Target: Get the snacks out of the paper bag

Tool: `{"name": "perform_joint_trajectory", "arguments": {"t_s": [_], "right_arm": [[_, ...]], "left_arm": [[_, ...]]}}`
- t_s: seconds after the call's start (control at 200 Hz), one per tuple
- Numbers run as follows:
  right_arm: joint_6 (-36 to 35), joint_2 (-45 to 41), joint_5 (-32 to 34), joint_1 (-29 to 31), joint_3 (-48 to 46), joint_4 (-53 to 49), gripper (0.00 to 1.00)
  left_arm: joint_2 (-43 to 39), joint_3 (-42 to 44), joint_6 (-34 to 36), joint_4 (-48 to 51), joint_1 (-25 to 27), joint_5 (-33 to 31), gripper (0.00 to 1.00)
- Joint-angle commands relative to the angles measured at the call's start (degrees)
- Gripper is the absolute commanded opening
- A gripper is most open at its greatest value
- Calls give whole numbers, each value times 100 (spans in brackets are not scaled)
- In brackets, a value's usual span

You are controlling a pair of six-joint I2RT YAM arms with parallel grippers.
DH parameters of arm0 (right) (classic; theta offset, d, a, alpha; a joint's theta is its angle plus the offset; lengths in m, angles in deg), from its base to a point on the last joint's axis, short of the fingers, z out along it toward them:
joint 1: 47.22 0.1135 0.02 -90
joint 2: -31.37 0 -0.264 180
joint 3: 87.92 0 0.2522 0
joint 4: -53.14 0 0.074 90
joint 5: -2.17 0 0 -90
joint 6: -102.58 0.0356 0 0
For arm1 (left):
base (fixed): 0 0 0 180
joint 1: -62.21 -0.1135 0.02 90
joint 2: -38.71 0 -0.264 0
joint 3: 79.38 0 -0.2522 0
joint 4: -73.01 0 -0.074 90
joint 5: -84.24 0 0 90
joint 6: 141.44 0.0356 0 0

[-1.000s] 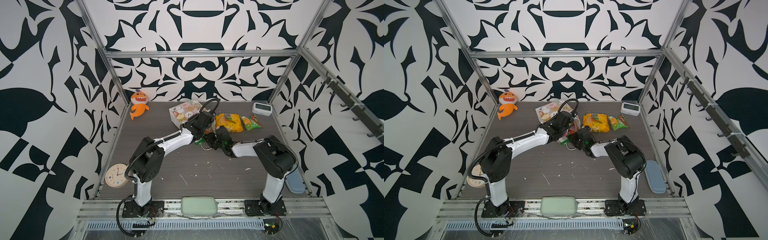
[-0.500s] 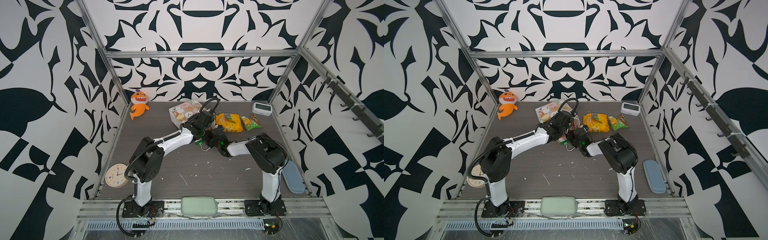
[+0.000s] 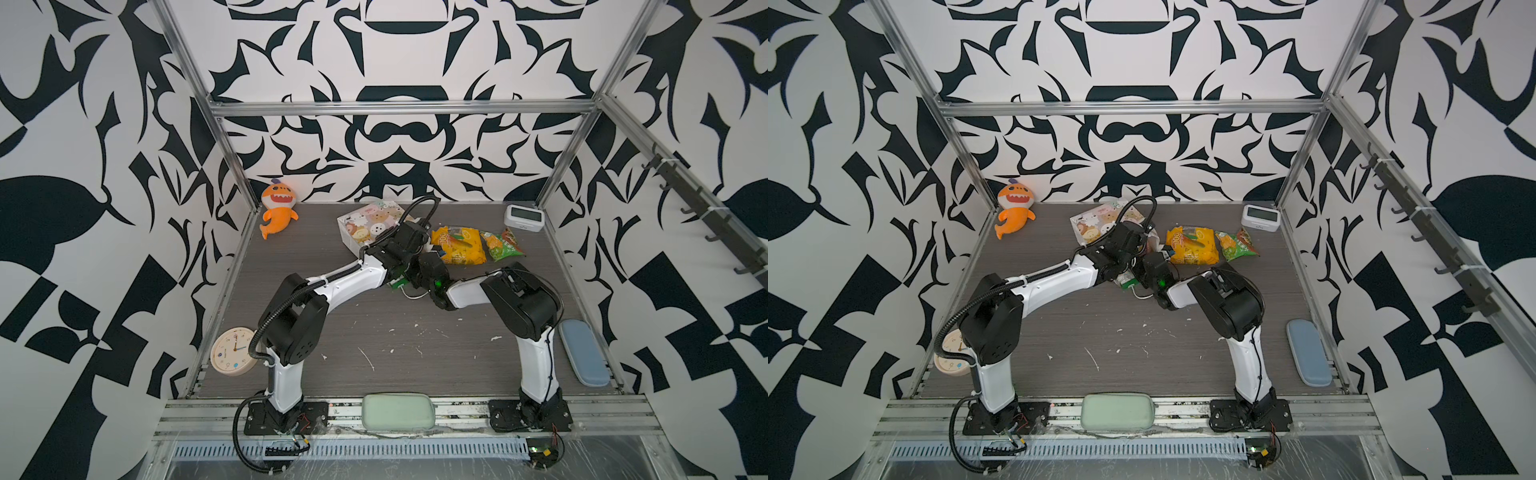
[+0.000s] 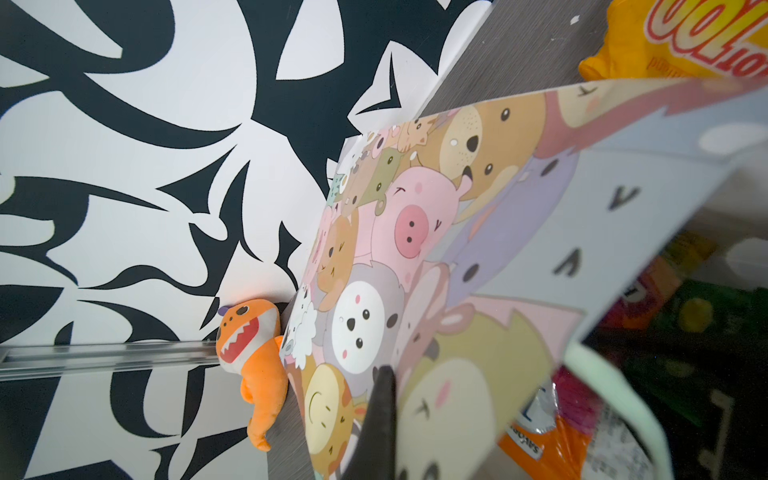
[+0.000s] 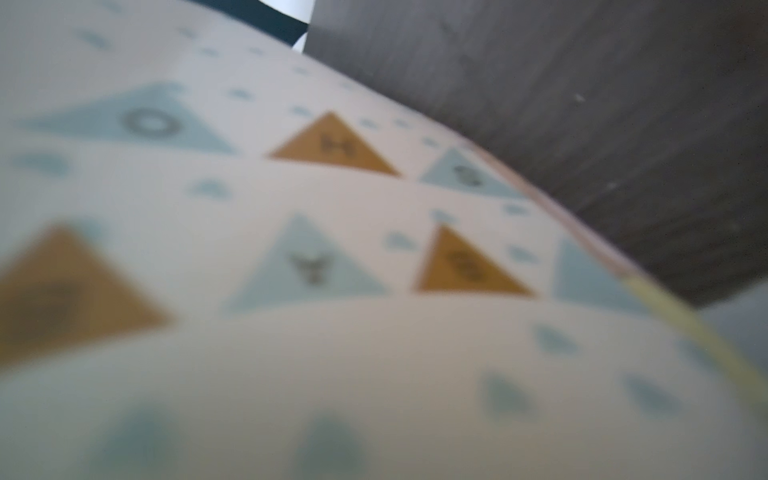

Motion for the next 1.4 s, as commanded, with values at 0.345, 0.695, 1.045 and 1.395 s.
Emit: {"name": "perform_joint_trajectory", "arguments": {"t_s": [0.345,0.695,1.045,1.395], "right_arm": [[-972,-1809,-117,71,-570,-740,0],[-1915,-3183,-241,71,-1033,-1720,0],[-2443,-4055,-668,-106,-1024,-2252,0],[-2891,-5108,-691,-919,-1263,-3533,0]], "left_arm": [[-322,-457,-274,182,-180,-171,4],[-269,-715,-459,475,-428,-77,4],[-260,-751,-521,567,-498,-108,4],[-304,-626,-517,506,-515,-88,4]]}}
